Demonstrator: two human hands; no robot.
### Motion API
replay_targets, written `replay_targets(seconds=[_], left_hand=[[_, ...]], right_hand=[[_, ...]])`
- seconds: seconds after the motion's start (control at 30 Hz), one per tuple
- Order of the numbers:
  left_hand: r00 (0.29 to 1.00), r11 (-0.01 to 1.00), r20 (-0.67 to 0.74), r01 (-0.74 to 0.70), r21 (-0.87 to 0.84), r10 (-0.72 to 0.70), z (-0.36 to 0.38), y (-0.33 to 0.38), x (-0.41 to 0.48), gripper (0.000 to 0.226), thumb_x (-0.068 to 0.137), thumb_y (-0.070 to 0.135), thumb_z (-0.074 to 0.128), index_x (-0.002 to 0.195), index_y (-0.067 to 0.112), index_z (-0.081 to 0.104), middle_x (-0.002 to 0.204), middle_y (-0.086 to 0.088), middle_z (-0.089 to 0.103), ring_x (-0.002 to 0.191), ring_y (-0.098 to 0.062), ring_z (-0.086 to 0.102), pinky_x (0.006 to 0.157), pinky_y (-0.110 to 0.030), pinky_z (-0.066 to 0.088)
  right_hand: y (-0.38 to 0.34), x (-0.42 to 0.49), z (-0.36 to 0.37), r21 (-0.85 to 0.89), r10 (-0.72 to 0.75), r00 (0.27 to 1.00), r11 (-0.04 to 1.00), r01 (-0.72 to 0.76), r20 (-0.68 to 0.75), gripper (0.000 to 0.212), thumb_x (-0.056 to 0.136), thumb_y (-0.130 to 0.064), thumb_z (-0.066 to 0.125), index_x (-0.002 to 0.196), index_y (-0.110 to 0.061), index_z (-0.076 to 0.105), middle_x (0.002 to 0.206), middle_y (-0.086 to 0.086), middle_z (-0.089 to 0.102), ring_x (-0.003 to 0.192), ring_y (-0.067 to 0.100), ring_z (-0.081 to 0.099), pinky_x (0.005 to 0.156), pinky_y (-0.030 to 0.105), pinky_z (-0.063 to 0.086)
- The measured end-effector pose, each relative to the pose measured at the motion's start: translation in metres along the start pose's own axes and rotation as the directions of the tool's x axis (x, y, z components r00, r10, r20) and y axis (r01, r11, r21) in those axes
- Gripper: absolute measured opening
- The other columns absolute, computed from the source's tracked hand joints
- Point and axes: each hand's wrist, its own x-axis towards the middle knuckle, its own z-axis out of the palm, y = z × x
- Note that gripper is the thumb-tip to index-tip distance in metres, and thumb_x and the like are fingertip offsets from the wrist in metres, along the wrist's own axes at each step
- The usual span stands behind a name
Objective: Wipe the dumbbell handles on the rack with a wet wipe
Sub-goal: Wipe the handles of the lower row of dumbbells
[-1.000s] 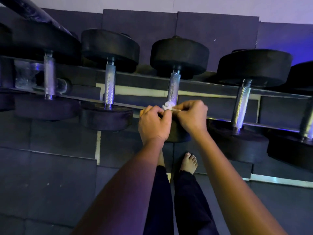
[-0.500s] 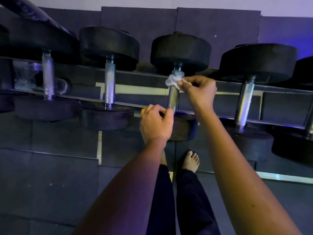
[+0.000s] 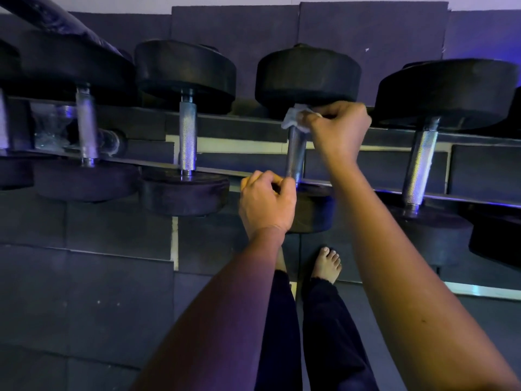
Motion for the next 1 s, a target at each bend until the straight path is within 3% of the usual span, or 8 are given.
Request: replay_targets(seconds=[0.17,0.3,0.43,0.63,0.83,0.9,1.0], left_hand=[[1.000,1.000,-0.002,-0.007,-0.003,0.007,0.001,-0.002,0.001,0.021,0.077,0.038,0.046,0.066,0.022,0.054,0.077,0.007,0.051,0.089,-0.020,0.050,0.066,-0.030,0.033],[1.000,1.000,-0.010,-0.005,-0.010,0.005,0.001,0.000,0.000,0.019,0.075,0.040,0.043,0.068,0.026,0.055,0.080,0.009,0.053,0.091,-0.019,0.052,0.067,-0.028,0.032],[1.000,1.000,-0.012,-0.005,-0.021,0.004,0.001,-0.001,-0.001,0.019,0.075,0.040,0.043,0.068,0.028,0.056,0.082,0.010,0.054,0.093,-0.019,0.053,0.069,-0.029,0.035],[1.000,1.000,-0.020,-0.020,0.000,0.020,0.002,-0.002,0.000,0.018,0.078,0.034,0.047,0.065,0.023,0.053,0.077,0.007,0.051,0.091,-0.022,0.052,0.067,-0.028,0.031],[1.000,1.000,-0.025,-0.011,0.007,0.012,0.003,-0.002,0.001,0.018,0.074,0.037,0.043,0.066,0.024,0.054,0.078,0.008,0.052,0.094,-0.022,0.051,0.067,-0.028,0.029],[1.000,1.000,-0.026,-0.010,-0.003,0.010,0.003,-0.001,0.001,0.018,0.074,0.038,0.043,0.068,0.026,0.055,0.080,0.009,0.053,0.094,-0.022,0.052,0.067,-0.028,0.031],[1.000,1.000,-0.021,-0.006,-0.018,0.006,0.002,-0.001,-0.001,0.018,0.076,0.038,0.044,0.069,0.028,0.057,0.081,0.012,0.053,0.093,-0.019,0.053,0.068,-0.028,0.033]], right_hand=[[0.012,-0.027,-0.003,-0.142,0.050,0.989,0.989,-0.030,0.137,0.013,0.069,-0.024,0.081,0.069,-0.013,0.073,0.070,0.004,0.071,0.072,0.021,0.067,0.070,0.036,0.055],[0.029,-0.062,-0.010,-0.227,0.090,0.970,0.973,-0.037,0.228,0.017,0.075,-0.024,0.077,0.067,-0.011,0.071,0.065,0.004,0.066,0.064,0.015,0.061,0.058,0.025,0.043],[0.032,-0.063,-0.010,-0.204,0.110,0.976,0.976,-0.071,0.189,0.006,0.073,-0.018,0.079,0.073,-0.013,0.075,0.070,0.001,0.068,0.066,0.011,0.062,0.056,0.019,0.043],[-0.002,-0.012,0.002,-0.068,0.011,1.000,0.998,-0.011,0.005,0.007,0.071,-0.016,0.076,0.078,-0.013,0.077,0.073,0.005,0.072,0.071,0.017,0.067,0.067,0.030,0.054],[0.012,-0.031,-0.003,-0.139,0.051,0.994,0.990,-0.038,0.095,0.009,0.072,-0.013,0.076,0.066,-0.011,0.071,0.067,0.005,0.068,0.066,0.018,0.063,0.063,0.030,0.050],[0.026,-0.050,-0.010,-0.166,0.104,0.979,0.983,-0.075,0.174,0.010,0.071,-0.015,0.079,0.065,-0.013,0.071,0.066,0.003,0.067,0.063,0.014,0.060,0.057,0.024,0.047],[0.036,-0.066,-0.016,-0.173,0.124,0.964,0.981,-0.084,0.234,0.005,0.074,-0.013,0.078,0.072,-0.013,0.074,0.066,-0.002,0.064,0.057,0.001,0.052,0.048,0.004,0.037]])
